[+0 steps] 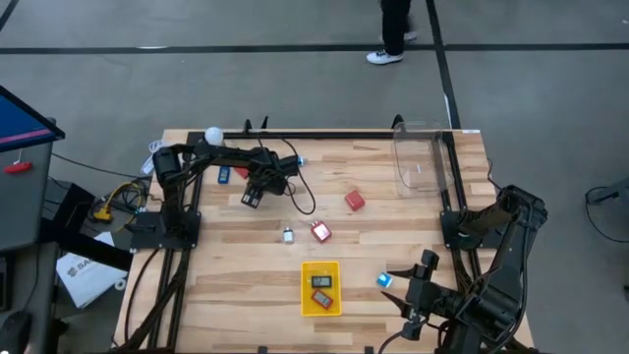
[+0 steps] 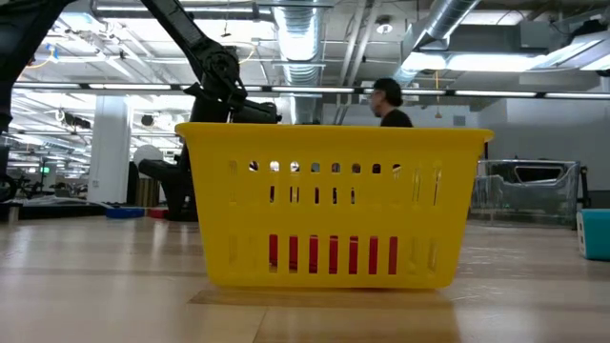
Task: Pick & Place Office items
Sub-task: Put the black digital timer into the yellow bin, then put the red digital timer into the yellow bin
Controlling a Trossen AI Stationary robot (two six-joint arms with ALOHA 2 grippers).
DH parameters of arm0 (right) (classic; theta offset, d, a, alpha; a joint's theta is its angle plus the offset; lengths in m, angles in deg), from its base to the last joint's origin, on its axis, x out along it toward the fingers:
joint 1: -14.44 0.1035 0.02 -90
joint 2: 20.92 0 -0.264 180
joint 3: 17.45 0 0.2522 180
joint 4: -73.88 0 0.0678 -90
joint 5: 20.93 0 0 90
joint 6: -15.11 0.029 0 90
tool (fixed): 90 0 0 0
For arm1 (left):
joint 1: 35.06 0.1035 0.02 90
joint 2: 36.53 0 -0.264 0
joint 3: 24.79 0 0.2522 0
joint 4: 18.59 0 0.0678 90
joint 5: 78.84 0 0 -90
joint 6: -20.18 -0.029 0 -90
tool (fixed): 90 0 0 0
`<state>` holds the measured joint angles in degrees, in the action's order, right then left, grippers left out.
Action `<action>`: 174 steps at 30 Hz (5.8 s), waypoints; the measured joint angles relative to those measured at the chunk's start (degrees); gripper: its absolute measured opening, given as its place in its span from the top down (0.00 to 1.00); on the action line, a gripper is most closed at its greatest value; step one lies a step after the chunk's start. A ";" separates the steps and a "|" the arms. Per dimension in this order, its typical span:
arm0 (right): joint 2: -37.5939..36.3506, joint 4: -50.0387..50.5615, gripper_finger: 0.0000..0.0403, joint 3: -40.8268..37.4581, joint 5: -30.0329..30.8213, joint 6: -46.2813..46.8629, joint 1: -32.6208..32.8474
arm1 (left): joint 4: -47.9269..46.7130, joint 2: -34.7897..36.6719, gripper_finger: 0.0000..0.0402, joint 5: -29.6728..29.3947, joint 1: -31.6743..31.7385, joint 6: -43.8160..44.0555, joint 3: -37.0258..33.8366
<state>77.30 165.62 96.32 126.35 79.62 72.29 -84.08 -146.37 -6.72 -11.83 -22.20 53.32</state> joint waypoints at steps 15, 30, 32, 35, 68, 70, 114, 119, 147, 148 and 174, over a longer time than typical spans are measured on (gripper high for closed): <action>-0.02 -0.22 0.50 0.02 0.02 0.00 0.26 | 6.63 12.01 0.64 15.13 -6.52 9.93 -0.21; -0.02 -0.07 0.50 0.02 0.11 0.00 0.49 | 23.86 19.43 0.65 25.90 -24.03 24.73 -0.15; -0.02 -0.16 0.50 0.02 0.08 0.02 0.63 | 26.04 19.43 0.65 25.84 -26.26 26.02 -0.15; -0.02 -0.20 0.50 0.02 0.04 0.00 0.66 | 29.36 19.43 0.65 25.92 -29.44 28.14 -0.15; -0.02 -0.61 0.50 0.04 0.24 0.48 1.25 | 52.87 5.18 0.63 21.87 -44.04 38.45 -0.06; -0.02 -0.61 0.50 0.04 0.24 0.48 1.38 | 53.20 5.18 0.61 21.89 -44.05 39.13 -0.06; -0.02 -0.54 0.50 0.04 1.51 1.09 2.20 | 8.06 33.86 0.39 -15.71 -9.47 97.42 -11.05; -0.02 -0.38 0.50 0.04 1.52 1.38 3.48 | 10.30 35.84 0.39 -5.51 1.22 89.20 -10.77; -0.02 0.24 0.50 0.04 1.16 1.51 3.89 | -4.16 21.83 0.41 -12.23 -1.06 16.96 -9.96; -0.02 0.22 0.50 0.04 1.18 1.53 3.85 | -4.13 21.76 0.40 -14.21 -2.24 13.25 -9.95; -0.02 7.95 0.50 0.02 1.03 15.15 6.45 | -4.96 9.98 0.36 -20.14 -2.66 -8.21 -5.85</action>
<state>77.27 173.57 96.34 127.37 94.78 78.73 -89.04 -136.38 -26.86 -14.50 -30.42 47.47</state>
